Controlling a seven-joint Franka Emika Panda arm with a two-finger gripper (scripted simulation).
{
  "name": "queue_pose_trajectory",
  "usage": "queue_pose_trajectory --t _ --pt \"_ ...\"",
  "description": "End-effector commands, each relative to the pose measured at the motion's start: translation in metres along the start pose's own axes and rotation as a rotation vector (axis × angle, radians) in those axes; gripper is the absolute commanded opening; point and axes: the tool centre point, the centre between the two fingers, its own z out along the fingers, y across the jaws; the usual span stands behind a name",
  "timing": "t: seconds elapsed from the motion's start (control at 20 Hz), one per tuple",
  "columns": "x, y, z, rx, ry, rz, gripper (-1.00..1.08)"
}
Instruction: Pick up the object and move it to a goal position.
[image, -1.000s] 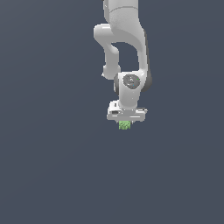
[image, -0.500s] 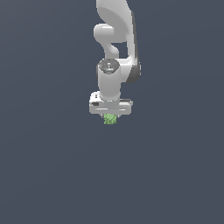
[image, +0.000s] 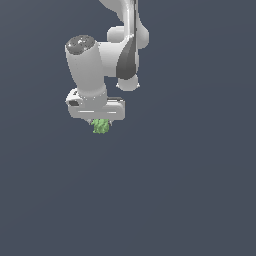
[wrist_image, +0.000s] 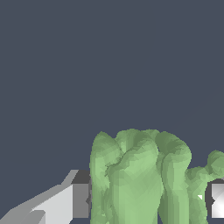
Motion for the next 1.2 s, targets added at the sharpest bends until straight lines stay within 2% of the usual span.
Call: queue_pose_trajectory --t 0.0,0.25,0.5,0.8,1.15 --pt "0.003 0.025 -0.021 0.000 -0.001 -0.001 -1.00" --pt "0.011 0.072 -0.058 -0.001 -0.001 -0.001 -1.00" --pt "0.018 0.105 -0.084 -0.001 -0.001 -0.001 -1.00" --pt "0.024 0.127 -0.101 -0.002 -0.001 -0.001 -1.00" --pt "0.026 0.134 -0.107 -0.002 -0.001 -0.001 -1.00"
